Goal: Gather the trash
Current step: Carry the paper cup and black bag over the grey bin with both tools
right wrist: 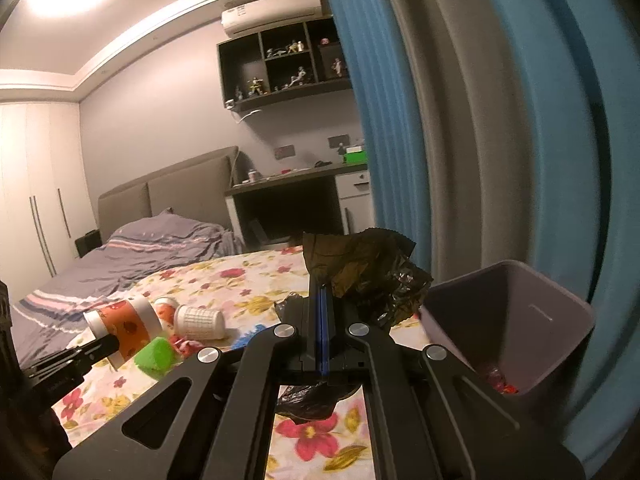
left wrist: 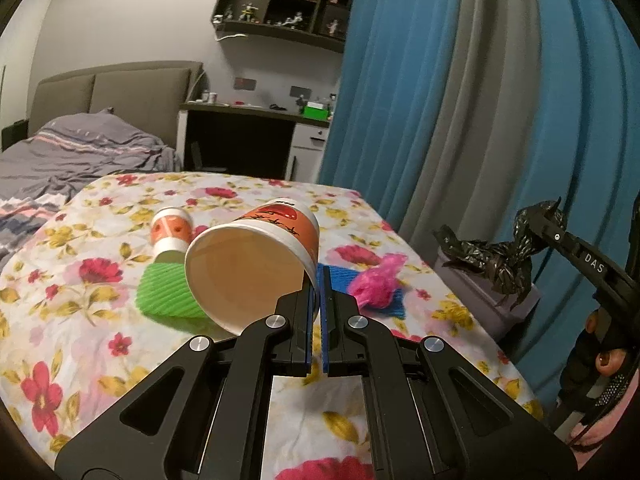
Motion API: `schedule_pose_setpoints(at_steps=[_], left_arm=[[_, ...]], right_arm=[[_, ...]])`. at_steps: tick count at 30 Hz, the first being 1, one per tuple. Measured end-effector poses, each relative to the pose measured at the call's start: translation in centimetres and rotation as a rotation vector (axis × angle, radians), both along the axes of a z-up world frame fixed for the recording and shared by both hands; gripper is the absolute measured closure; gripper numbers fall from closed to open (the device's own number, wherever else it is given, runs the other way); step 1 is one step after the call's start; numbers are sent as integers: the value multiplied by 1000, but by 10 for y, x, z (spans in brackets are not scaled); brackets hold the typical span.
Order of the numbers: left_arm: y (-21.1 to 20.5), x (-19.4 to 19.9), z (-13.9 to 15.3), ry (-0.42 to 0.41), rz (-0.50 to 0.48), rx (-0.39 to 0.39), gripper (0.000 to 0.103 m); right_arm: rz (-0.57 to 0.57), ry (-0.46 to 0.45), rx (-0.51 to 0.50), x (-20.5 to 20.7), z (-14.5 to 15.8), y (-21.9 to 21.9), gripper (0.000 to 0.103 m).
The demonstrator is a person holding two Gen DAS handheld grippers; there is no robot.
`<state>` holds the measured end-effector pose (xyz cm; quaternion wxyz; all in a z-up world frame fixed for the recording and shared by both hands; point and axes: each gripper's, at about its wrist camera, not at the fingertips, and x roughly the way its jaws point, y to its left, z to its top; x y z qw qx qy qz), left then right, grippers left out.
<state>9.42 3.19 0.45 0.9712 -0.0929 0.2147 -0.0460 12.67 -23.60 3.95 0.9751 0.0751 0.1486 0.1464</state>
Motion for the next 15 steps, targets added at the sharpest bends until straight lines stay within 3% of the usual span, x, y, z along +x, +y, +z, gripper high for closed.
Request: schedule_pose_setpoints(at_steps=[15], left_arm=[[-78, 48, 9, -14, -207, 10, 101]], right_arm=[[-90, -9, 3, 11, -3, -42, 102]])
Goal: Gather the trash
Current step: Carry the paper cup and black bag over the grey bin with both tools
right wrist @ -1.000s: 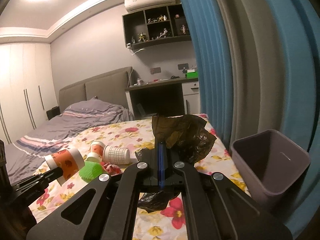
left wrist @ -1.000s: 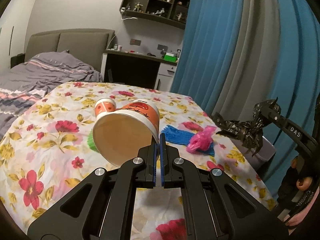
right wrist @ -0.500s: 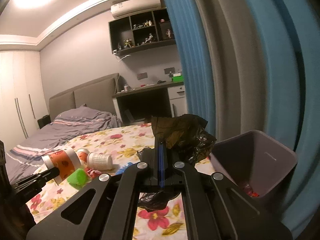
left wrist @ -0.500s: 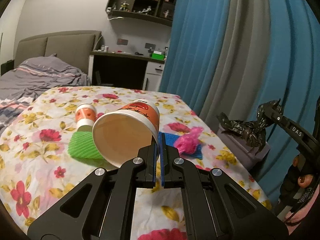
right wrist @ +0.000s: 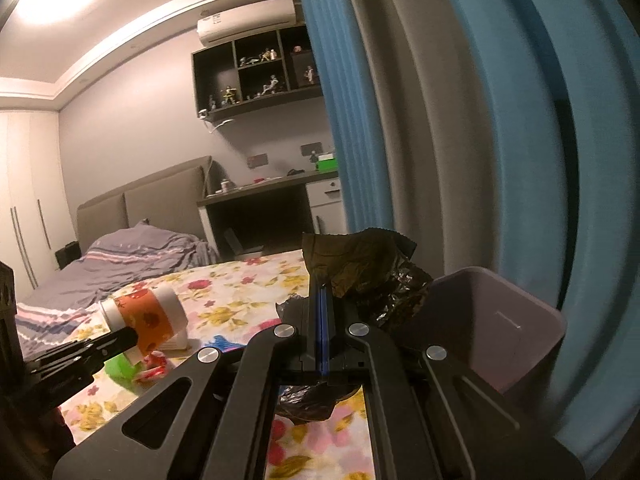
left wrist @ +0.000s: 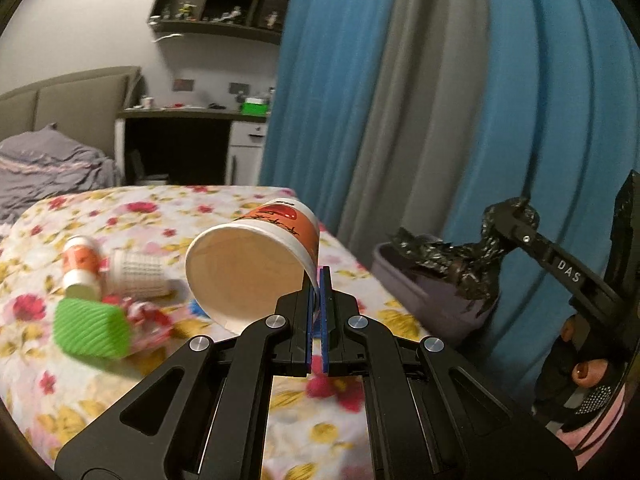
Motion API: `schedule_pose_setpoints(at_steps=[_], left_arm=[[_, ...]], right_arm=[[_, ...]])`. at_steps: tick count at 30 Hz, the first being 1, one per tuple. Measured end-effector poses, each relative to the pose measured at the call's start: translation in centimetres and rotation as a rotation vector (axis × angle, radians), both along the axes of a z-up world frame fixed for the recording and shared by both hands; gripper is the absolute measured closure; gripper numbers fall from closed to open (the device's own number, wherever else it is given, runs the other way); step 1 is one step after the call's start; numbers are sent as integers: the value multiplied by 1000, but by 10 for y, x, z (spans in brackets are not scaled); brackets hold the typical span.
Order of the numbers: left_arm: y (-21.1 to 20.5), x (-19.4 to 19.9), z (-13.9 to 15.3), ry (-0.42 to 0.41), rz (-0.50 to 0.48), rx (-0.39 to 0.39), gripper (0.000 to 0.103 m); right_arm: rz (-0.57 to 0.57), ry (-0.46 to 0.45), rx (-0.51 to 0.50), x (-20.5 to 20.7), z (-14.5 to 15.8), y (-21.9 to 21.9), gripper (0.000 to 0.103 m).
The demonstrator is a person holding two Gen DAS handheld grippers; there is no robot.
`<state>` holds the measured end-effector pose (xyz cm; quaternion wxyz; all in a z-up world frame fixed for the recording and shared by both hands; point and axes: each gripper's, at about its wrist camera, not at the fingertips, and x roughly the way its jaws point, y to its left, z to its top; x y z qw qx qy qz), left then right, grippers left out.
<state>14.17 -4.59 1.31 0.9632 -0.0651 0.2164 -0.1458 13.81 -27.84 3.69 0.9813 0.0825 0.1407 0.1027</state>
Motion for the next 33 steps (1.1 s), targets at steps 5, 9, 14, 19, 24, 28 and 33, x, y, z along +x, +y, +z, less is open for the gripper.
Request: schedule_pose_setpoints(at_steps=[5, 9, 14, 19, 24, 28, 33], left_arm=[[-34, 22, 0, 9, -74, -3, 101], [-63, 38, 2, 11, -142, 0, 101], [-100, 60, 1, 10, -223, 6, 101], [-137, 83, -6, 23, -303, 8, 101], [-164, 107, -21, 72, -362, -2, 101], [-181, 121, -33, 107, -390, 6, 101], [-194, 132, -42, 134, -427, -6, 101]], right_arm=[[-46, 0, -10, 6, -4, -17, 102], [-104, -1, -17, 12, -6, -35, 102], [-189, -13, -34, 18, -10, -58, 102], [-249, 3, -43, 27, -20, -79, 102], [-269, 25, -32, 34, -28, -93, 102], [-280, 41, -29, 41, -33, -99, 102], [-280, 70, -26, 49, -40, -102, 102]])
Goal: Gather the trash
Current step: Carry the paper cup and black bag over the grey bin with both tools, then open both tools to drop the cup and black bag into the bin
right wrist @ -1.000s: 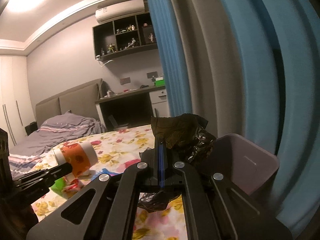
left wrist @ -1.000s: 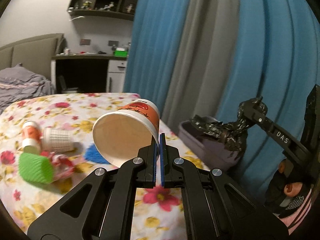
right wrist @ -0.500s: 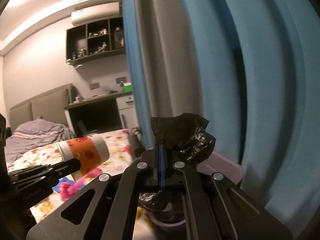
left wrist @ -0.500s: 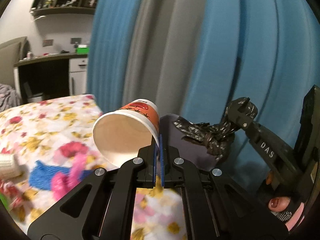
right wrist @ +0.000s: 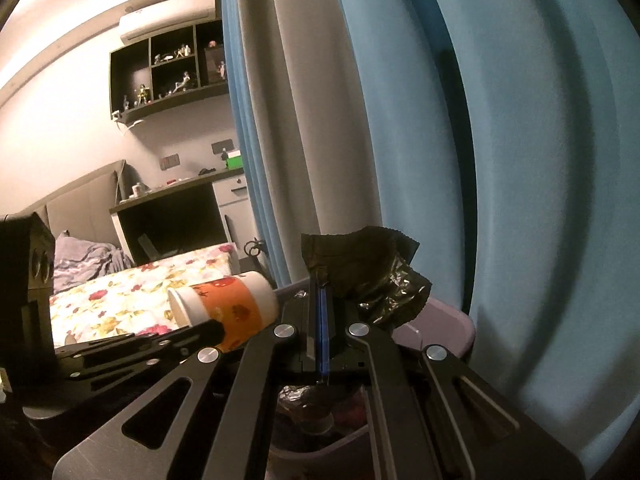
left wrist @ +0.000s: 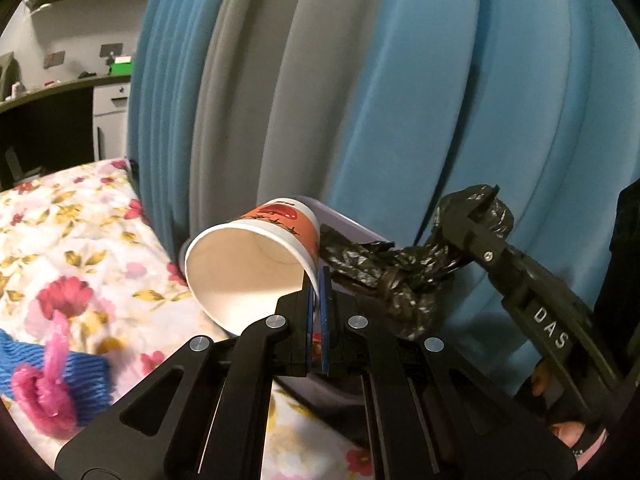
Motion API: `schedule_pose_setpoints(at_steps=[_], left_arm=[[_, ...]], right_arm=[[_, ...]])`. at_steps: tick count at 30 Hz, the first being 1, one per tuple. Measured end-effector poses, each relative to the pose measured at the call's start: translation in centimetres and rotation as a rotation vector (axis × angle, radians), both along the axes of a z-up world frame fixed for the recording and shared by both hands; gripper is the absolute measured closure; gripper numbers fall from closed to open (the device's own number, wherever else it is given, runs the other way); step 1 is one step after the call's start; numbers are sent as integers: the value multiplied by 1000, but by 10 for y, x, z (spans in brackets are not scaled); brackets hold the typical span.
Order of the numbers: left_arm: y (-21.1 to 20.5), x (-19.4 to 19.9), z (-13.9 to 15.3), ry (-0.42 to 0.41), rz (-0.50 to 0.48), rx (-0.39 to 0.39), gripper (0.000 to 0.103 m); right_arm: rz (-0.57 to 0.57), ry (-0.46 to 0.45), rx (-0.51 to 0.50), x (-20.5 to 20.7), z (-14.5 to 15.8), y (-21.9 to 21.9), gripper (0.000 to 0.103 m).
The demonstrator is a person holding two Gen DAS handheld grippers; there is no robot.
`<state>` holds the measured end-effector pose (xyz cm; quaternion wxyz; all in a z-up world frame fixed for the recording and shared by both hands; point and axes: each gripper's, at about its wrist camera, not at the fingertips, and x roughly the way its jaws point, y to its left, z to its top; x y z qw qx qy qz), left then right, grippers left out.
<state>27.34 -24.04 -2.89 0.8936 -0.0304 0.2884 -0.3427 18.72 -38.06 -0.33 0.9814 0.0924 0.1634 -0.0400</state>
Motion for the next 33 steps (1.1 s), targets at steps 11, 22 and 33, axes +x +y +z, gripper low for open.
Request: schedule_pose_setpoints(at_steps=[11, 22, 33], left_arm=[[-27, 20, -20, 66, -69, 13, 101], [-35, 22, -35, 102, -95, 36, 100], [4, -1, -34, 37, 68, 55, 19]], right_arm=[[5, 65, 1, 15, -9, -1, 102], [19, 140, 28, 24, -26, -8, 102], [14, 169, 43, 27, -34, -15, 87]])
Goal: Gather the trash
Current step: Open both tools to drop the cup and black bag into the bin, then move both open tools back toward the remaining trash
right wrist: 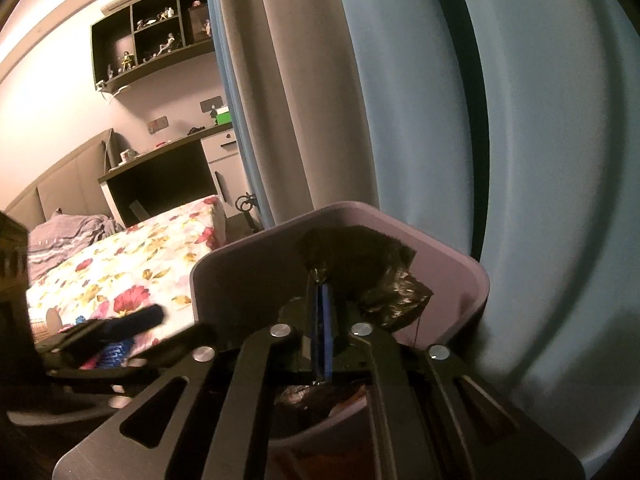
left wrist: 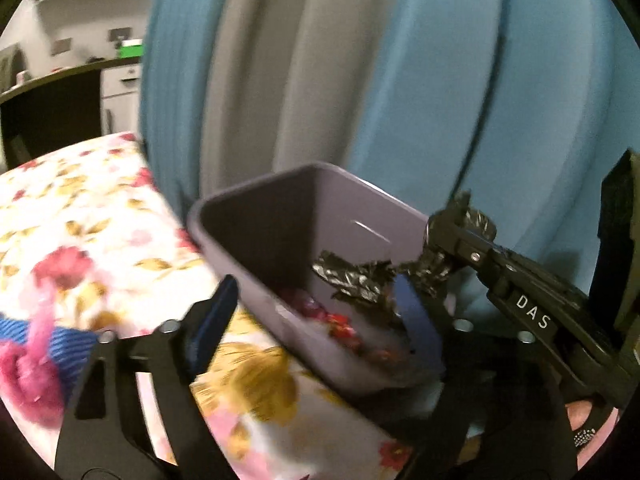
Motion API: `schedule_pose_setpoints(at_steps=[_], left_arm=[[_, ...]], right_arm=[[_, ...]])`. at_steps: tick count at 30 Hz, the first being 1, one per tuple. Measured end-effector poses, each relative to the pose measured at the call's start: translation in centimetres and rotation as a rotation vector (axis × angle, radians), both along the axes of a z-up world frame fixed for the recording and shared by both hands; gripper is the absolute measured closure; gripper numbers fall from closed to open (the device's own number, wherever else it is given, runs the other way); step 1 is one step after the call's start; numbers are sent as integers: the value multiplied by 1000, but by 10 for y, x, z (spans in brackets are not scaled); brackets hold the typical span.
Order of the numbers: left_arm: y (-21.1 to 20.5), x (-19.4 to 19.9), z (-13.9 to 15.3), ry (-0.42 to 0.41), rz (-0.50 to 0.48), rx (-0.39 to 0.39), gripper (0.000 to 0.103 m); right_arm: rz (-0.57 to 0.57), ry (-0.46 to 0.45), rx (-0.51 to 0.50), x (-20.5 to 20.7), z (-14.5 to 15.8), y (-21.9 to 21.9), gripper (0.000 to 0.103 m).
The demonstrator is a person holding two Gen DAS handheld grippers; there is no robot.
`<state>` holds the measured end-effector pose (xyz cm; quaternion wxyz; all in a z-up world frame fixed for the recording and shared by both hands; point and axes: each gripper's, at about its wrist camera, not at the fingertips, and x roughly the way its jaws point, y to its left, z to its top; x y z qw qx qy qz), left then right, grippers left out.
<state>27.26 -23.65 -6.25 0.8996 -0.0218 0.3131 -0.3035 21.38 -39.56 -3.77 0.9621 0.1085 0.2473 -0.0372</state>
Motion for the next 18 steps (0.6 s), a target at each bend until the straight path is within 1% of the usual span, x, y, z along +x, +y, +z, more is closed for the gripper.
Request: schedule_pose_setpoints(at_steps=[1, 2, 4, 5, 6, 10, 12, 13, 14, 18], left_arm=[[6, -2, 1, -7, 24, 2, 17], [12, -5, 3, -19, 50, 11, 16], [22, -11, 6, -46, 94, 33, 13], [27, -14, 7, -59, 115, 43, 12], [32, -19, 9, -70, 139, 51, 11], [51, -32, 14, -101, 208, 67, 8], [64, -38, 16, -104, 248, 69, 8], [70, -41, 16, -104, 264, 71, 8], [75, -43, 17, -101, 281, 75, 8], [98, -55, 20, -103, 353, 86, 8]], right_arm=[[-2, -1, 2, 0, -1, 0, 73], [-3, -9, 4, -1, 0, 0, 68], [-3, -18, 3, -3, 1, 1, 67], [-5, -23, -1, -4, 3, 2, 60], [-8, -28, -2, -6, 4, 2, 57], [-34, -59, -18, -15, 10, 3, 37], [-44, -75, -28, -22, 14, 6, 32], [-46, -80, -32, -24, 16, 7, 27], [-48, -85, -36, -28, 17, 9, 25], [-34, -110, -61, -41, 25, 21, 19]])
